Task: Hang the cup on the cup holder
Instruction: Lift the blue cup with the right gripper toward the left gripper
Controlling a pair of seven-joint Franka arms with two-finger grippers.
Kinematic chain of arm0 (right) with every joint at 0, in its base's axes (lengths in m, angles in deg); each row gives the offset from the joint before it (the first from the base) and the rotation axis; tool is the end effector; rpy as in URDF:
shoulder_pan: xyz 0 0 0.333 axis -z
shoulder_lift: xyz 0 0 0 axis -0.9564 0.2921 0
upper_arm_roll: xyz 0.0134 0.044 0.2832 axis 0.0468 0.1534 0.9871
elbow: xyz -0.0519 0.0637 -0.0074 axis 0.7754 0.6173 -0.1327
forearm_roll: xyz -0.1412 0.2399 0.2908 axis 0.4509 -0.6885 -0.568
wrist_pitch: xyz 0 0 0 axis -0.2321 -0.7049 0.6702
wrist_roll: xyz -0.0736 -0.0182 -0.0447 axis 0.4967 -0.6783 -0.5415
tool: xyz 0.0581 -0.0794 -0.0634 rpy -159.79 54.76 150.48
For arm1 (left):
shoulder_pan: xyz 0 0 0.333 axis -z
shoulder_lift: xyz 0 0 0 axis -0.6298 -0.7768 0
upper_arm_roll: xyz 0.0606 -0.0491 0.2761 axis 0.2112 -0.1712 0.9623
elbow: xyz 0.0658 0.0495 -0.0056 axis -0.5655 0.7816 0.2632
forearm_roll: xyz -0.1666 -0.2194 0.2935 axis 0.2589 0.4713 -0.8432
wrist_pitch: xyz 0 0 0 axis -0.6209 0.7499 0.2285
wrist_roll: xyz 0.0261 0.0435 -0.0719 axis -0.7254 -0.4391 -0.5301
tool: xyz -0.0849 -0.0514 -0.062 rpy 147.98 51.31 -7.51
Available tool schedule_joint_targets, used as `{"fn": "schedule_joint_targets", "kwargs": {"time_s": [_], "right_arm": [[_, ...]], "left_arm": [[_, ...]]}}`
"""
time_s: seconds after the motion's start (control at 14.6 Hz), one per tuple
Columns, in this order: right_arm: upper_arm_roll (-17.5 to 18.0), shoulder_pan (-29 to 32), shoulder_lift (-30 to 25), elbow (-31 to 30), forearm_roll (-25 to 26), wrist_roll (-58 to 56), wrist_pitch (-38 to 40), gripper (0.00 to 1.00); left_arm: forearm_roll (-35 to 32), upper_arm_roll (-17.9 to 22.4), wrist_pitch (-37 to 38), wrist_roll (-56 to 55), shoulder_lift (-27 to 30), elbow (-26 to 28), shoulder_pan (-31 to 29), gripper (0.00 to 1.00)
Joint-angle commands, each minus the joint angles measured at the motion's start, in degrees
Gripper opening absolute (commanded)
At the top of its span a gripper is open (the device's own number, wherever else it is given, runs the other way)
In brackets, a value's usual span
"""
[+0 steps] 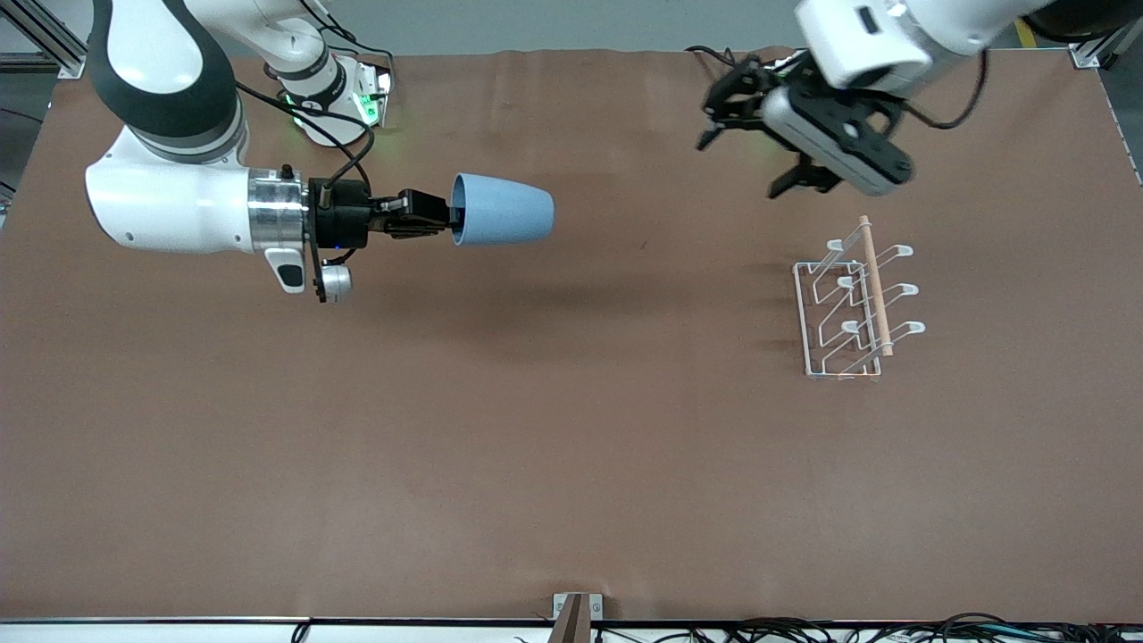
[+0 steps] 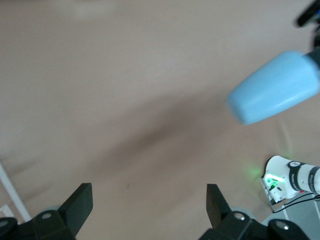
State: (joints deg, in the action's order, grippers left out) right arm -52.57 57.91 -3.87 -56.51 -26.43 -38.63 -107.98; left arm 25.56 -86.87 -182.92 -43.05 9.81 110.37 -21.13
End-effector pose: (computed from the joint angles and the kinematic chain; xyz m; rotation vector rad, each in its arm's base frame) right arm 0.5445 0.2705 0.4735 -1.9627 0.1328 0.3311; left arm 0.5105 -0.3233 0.6528 2.6331 -0.5813 0.1339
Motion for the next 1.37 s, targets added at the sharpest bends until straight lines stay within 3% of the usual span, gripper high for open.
{"fn": "schedule_joint_targets", "kwargs": {"time_s": [0.0, 0.48, 0.96, 1.3], "right_arm": [[-0.38, -1.15, 0.00, -0.90, -1.80, -1.31, -0.14, 0.00], [-0.38, -0.89, 1.06, -0.90, -1.80, -3.68, 3.81, 0.02], [-0.38, -0.80, 1.32, -0.90, -1.80, -3.77, 3.99, 0.04], [-0.47, -0.72, 1.32, -0.90, -1.80, -3.77, 3.99, 0.05]], "left_arm": [[-2.83, 0.06, -5.23, 2.04, -3.08, -2.62, 5.54, 1.00], [-12.61, 0.15, -13.68, 3.87, -9.23, -4.46, 18.11, 1.00], [-18.83, 0.06, -17.63, 13.89, -12.74, -4.20, 22.60, 1.00], [-19.47, 0.06, -21.51, 19.79, -15.73, -4.20, 22.61, 0.99]]}}
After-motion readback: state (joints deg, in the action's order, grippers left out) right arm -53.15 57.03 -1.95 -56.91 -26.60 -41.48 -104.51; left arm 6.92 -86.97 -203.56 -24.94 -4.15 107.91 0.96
